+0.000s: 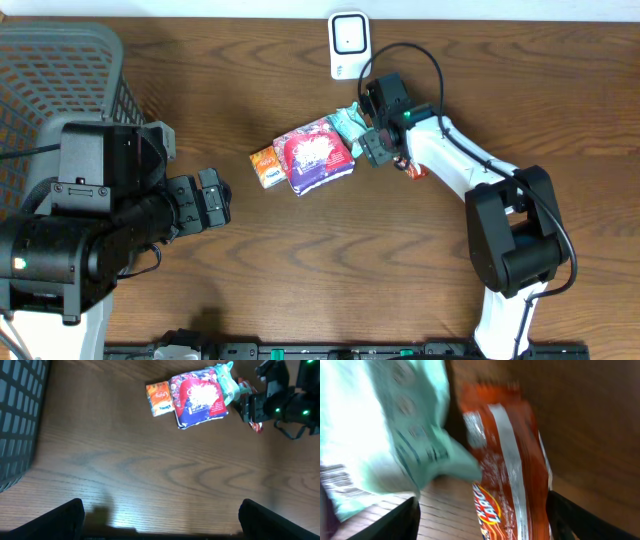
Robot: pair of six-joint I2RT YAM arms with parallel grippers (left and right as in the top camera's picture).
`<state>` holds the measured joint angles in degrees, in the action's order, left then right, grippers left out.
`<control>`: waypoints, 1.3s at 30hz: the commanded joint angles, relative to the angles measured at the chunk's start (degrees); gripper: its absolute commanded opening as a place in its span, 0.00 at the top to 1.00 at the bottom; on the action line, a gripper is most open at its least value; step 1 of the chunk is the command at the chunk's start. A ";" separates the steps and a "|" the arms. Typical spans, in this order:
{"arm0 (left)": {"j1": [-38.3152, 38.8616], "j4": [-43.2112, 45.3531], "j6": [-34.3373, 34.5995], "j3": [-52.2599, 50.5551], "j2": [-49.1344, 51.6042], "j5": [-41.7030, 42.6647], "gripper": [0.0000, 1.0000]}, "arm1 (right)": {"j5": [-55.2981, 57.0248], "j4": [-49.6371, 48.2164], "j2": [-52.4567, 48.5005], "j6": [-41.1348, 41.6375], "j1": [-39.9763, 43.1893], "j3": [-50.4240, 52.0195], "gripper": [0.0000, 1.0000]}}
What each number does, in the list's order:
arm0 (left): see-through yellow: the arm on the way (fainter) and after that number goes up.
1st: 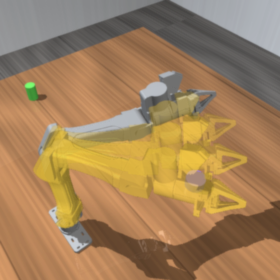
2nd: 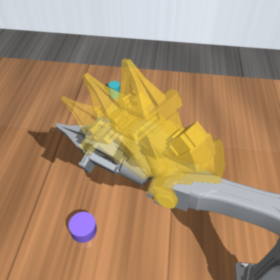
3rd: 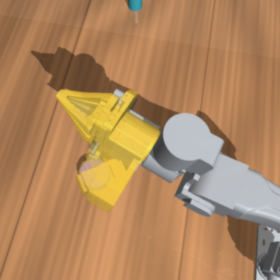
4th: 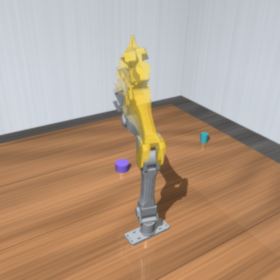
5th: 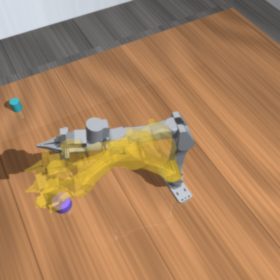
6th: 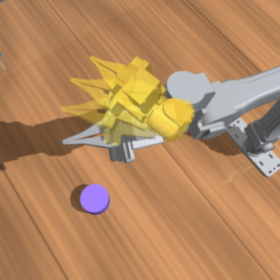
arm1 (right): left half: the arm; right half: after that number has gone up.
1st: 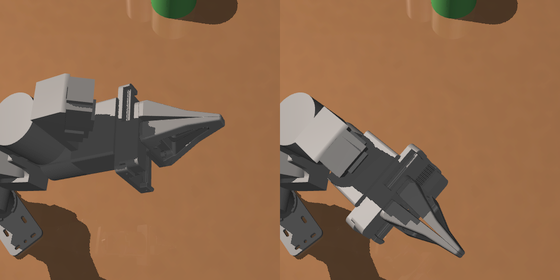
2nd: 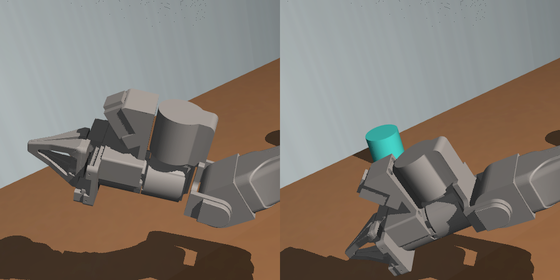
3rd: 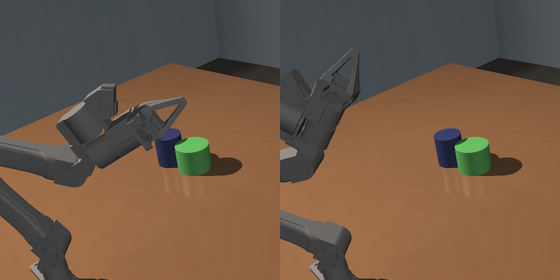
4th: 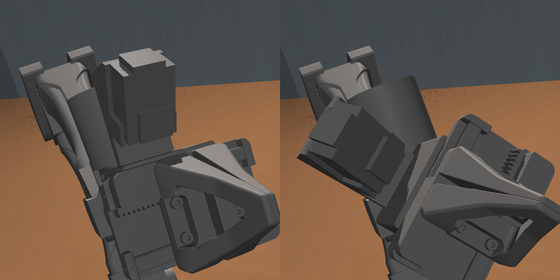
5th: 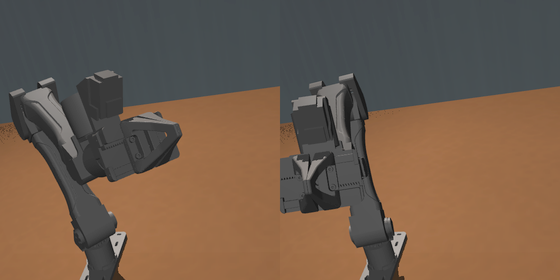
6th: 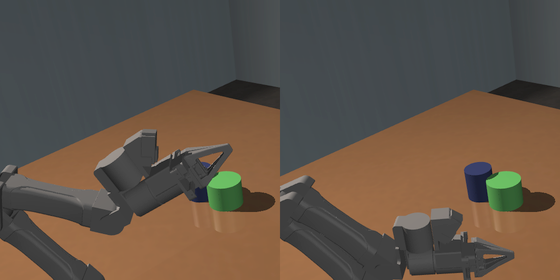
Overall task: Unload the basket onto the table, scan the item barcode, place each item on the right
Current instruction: 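Lower the right gripper and grasp the red wrapper bar, then carry the red bar right and drop it on the table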
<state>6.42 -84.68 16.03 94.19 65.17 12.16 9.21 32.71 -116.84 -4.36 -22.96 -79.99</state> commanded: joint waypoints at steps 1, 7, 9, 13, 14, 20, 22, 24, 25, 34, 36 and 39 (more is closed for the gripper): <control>-0.24 -0.13 -1.01 -0.02 0.09 0.66 0.02 | 2.99 -1.66 -0.52 1.07 0.13 3.19 0.20; -0.24 -0.13 -1.01 -0.02 0.09 0.66 0.02 | 4.39 -2.51 -0.52 1.09 0.04 5.14 0.37; -0.24 -0.13 -1.01 -0.02 0.09 0.68 0.02 | 4.33 -2.16 -0.52 1.11 0.22 5.16 0.55; -0.24 -0.13 -1.01 -0.02 0.09 0.66 0.02 | 4.17 -0.68 -0.50 3.91 0.46 4.94 0.76; -0.24 -0.13 -1.01 -0.02 0.09 0.66 0.02 | 3.82 0.50 -0.48 5.70 0.55 4.46 0.82; -0.24 -0.13 -1.01 -0.02 0.09 0.66 0.02 | -9.90 9.20 -0.37 7.52 3.13 -2.36 0.98; -0.24 -0.13 -1.01 -0.02 0.09 0.66 0.02 | -15.39 12.39 -0.37 7.50 4.92 -5.33 0.99; -0.24 -0.13 -1.01 -0.02 0.09 0.66 0.02 | -21.64 15.30 -0.37 7.48 7.06 -8.09 0.99; -0.24 -0.13 -1.01 -0.02 0.09 0.68 0.02 | -25.75 16.37 -0.37 6.99 8.33 -9.09 0.99; -0.24 -0.13 -1.01 -0.02 0.09 0.66 0.02 | -55.60 19.08 -0.50 1.46 20.09 -7.32 0.99; -0.24 -0.13 -1.01 -0.02 0.09 0.66 0.02 | -58.05 18.88 -0.50 1.49 22.47 -5.01 0.99; -0.24 -0.13 -1.01 -0.02 0.09 0.66 0.02 | -61.16 17.62 -0.50 1.53 25.77 -0.28 0.99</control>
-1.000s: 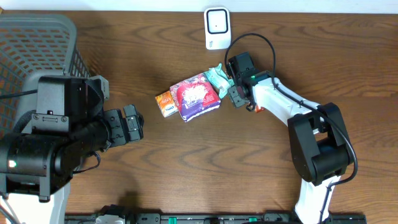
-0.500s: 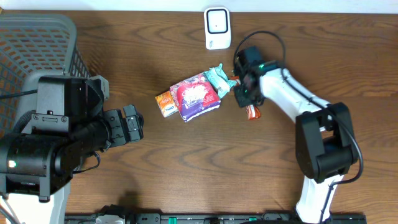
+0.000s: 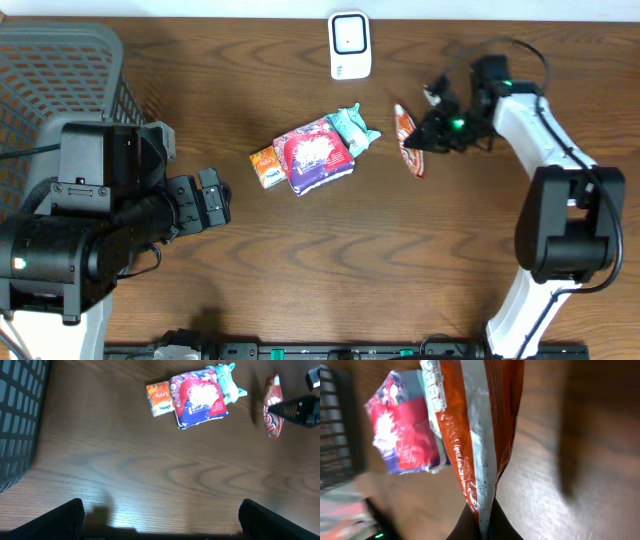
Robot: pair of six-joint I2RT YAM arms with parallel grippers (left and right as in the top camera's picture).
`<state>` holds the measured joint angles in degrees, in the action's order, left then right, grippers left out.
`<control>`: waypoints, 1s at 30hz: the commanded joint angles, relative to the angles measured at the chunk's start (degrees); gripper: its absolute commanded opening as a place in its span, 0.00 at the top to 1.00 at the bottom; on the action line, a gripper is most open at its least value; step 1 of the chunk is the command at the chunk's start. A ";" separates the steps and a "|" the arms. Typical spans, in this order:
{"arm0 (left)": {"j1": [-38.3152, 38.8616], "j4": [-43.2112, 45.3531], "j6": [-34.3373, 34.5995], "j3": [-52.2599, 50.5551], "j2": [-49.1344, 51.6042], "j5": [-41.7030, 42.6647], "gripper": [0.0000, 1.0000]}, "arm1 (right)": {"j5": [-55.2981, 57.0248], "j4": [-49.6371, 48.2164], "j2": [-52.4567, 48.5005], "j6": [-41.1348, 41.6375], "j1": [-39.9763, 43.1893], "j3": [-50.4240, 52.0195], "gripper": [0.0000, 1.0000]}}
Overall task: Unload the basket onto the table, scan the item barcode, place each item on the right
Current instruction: 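Carry the red bar right and drop it on the table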
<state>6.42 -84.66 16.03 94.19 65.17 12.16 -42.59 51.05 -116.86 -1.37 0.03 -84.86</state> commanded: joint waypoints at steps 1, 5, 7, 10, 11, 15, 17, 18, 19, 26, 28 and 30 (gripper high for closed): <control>-0.24 -0.15 -1.01 -0.02 0.09 0.66 0.02 | -9.94 -1.27 -0.48 -1.46 3.82 6.34 0.99; -0.24 -0.15 -1.01 -0.02 0.09 0.66 0.02 | -10.10 -4.37 -0.48 1.07 7.52 11.80 0.98; -0.24 -0.15 -1.01 -0.02 0.09 0.66 0.02 | -9.84 -5.73 -0.48 2.23 9.42 13.86 0.92; -0.24 -0.15 -1.01 -0.02 0.09 0.68 0.02 | -3.13 -5.33 -0.48 4.26 12.15 14.86 0.99; -0.24 -0.15 -1.01 -0.02 0.09 0.66 0.02 | 0.72 -4.83 -0.48 5.70 13.00 14.86 0.99; -0.24 -0.15 -1.01 -0.02 0.09 0.66 0.02 | 10.56 -1.99 -0.46 8.66 15.50 12.92 0.92; -0.24 -0.15 -1.01 -0.02 0.09 0.66 0.02 | 10.58 1.07 -0.46 8.61 15.93 10.73 0.90; -0.24 -0.15 -1.01 -0.02 0.09 0.66 0.02 | 10.75 2.93 -0.46 8.55 15.96 9.18 0.89; -0.24 -0.15 -1.01 -0.02 0.09 0.66 0.02 | 11.23 4.79 -0.44 8.50 15.91 7.50 0.89; -0.24 -0.15 -1.01 -0.02 0.09 0.66 0.02 | 21.09 17.75 -0.37 8.41 13.70 -5.81 0.82; -0.24 -0.15 -1.01 -0.02 0.09 0.66 0.02 | 23.21 20.55 -0.37 8.39 12.76 -8.63 0.66; -0.24 -0.15 -1.01 -0.02 0.09 0.66 0.02 | 25.42 22.62 -0.37 8.13 11.34 -10.62 0.41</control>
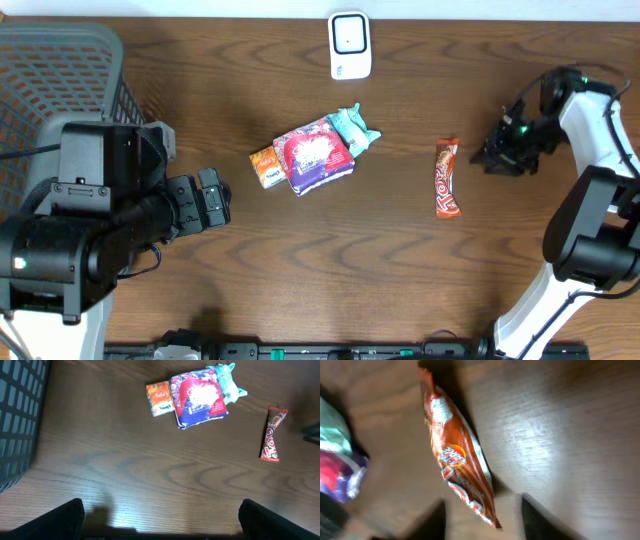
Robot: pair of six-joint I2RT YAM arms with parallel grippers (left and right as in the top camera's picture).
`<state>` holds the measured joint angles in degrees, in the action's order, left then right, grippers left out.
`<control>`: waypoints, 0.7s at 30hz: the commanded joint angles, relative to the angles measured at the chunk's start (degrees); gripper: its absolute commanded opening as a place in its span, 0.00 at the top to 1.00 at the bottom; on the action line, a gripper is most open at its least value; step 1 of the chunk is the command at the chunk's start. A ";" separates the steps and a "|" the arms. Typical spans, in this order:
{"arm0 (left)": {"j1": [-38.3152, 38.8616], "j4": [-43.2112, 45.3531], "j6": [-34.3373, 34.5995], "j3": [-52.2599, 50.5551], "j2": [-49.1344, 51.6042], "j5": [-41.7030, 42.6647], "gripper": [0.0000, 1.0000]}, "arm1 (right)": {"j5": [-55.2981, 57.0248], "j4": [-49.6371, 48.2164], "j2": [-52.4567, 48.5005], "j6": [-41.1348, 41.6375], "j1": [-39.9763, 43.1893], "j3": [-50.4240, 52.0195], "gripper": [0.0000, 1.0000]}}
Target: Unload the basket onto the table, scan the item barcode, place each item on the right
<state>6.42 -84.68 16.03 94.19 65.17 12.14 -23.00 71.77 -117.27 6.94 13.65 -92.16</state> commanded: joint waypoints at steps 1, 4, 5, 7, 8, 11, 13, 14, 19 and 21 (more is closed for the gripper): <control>-0.24 -0.13 -1.01 -0.02 0.09 0.68 0.02 | 6.34 2.01 0.04 -0.61 -2.89 -3.50 0.29; -0.24 -0.13 -1.01 -0.02 0.09 0.68 0.02 | 8.72 1.42 0.00 -1.64 -4.83 -3.34 0.06; -0.24 -0.13 -1.01 -0.02 0.09 0.68 0.02 | 10.08 0.83 0.00 -1.64 -5.53 -3.28 0.02; -0.24 -0.13 -1.01 -0.02 0.09 0.68 0.02 | 12.31 -0.61 0.00 -1.57 -6.80 -3.19 0.01; -0.24 -0.13 -1.01 -0.02 0.09 0.68 0.02 | 12.63 -1.31 0.00 -1.53 -7.32 -3.08 0.01; -0.24 -0.13 -1.01 -0.02 0.09 0.68 0.02 | 12.68 -3.26 0.00 -1.42 -8.61 -2.54 0.01; -0.24 -0.13 -1.01 -0.02 0.09 0.70 0.02 | 13.73 -4.61 -0.02 -1.14 -9.16 -1.84 0.01; -0.24 -0.13 -1.01 -0.02 0.09 0.68 0.02 | 14.84 -5.42 -0.02 -0.79 -9.35 -1.38 0.01; -0.24 -0.13 -1.01 -0.02 0.09 0.68 0.02 | 19.47 -8.87 -0.04 1.81 -9.62 2.64 0.02; -0.24 -0.13 -1.01 -0.02 0.09 0.68 0.02 | 17.18 -10.84 -0.04 1.73 -9.62 5.38 0.08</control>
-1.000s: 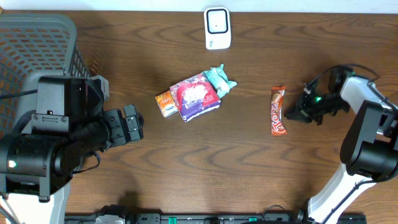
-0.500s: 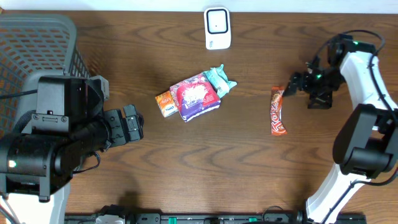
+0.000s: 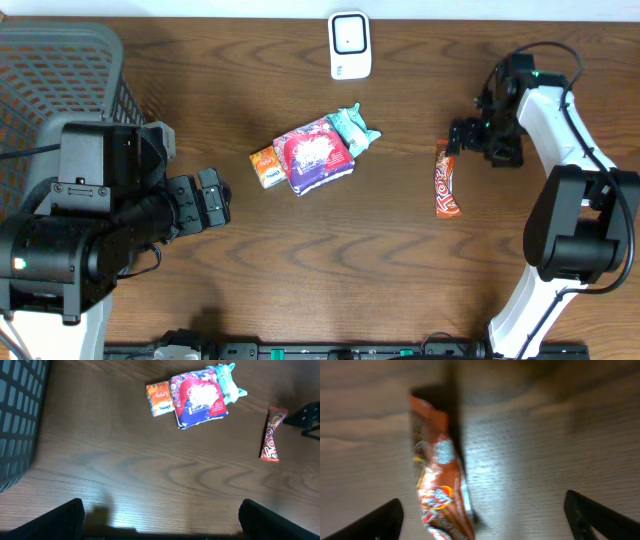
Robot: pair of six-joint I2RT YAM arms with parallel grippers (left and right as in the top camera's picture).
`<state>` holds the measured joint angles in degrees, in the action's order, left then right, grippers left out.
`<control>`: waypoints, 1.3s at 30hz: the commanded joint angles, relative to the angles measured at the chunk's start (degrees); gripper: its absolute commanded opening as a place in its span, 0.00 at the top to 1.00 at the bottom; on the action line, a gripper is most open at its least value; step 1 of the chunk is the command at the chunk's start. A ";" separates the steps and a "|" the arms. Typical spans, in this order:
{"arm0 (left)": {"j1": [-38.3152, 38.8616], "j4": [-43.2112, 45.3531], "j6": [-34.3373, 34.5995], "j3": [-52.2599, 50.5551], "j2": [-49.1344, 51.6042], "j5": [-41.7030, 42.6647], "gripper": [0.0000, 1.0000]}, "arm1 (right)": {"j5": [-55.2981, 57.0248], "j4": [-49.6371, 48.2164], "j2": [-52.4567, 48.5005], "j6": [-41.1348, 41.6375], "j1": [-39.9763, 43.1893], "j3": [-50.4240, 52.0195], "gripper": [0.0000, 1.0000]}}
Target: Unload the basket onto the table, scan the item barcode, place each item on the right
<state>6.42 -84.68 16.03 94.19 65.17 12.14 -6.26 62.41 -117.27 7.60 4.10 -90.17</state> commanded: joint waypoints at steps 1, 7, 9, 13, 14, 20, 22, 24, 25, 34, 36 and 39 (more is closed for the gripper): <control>-0.24 -0.13 -1.01 -0.02 0.09 0.68 0.02 | -1.11 -2.32 -0.04 0.33 -0.09 4.35 0.09; -0.24 -0.13 -1.01 -0.02 0.09 0.68 0.02 | -12.81 -5.25 -0.04 -6.58 -0.09 7.78 0.05; -0.24 -0.13 -1.01 -0.02 0.09 0.68 0.02 | -13.16 -5.42 -0.04 -6.54 -0.13 7.78 0.05; -0.24 -0.13 -1.01 -0.02 0.09 0.68 0.02 | -18.95 -5.55 -0.04 -6.58 -0.07 7.72 0.06; -0.24 -0.13 -1.01 -0.02 0.09 0.68 0.02 | -19.69 -5.68 -0.04 -6.56 -0.07 7.72 0.08; -0.24 -0.13 -1.01 -0.02 0.09 0.68 0.02 | -13.66 -6.08 -0.04 -5.90 -0.09 8.63 0.18; -0.24 -0.13 -1.01 -0.02 0.09 0.68 0.02 | -12.17 -7.26 -0.07 -5.73 -0.09 9.99 0.18; -0.24 -0.13 -1.01 -0.02 0.09 0.68 0.02 | -12.74 -9.42 -0.07 -5.73 -0.09 12.04 0.18; -0.24 -0.13 -1.01 -0.02 0.09 0.68 0.02 | -13.55 -10.56 -0.07 -5.73 -0.09 13.00 0.19; -0.24 -0.13 -1.01 -0.02 0.09 0.68 0.02 | -16.85 -13.79 -0.07 -4.37 -0.13 16.06 0.82; -0.24 -0.13 -1.01 -0.02 0.09 0.68 0.02 | -19.04 -13.79 -0.07 -3.78 -0.13 16.00 0.99; -0.24 -0.13 -1.01 -0.02 0.09 0.68 0.02 | -27.34 -13.60 -0.04 -3.80 0.00 14.84 0.99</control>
<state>6.42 -84.68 16.03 94.19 65.17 12.14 -25.74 48.60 -116.25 3.07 4.21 -74.83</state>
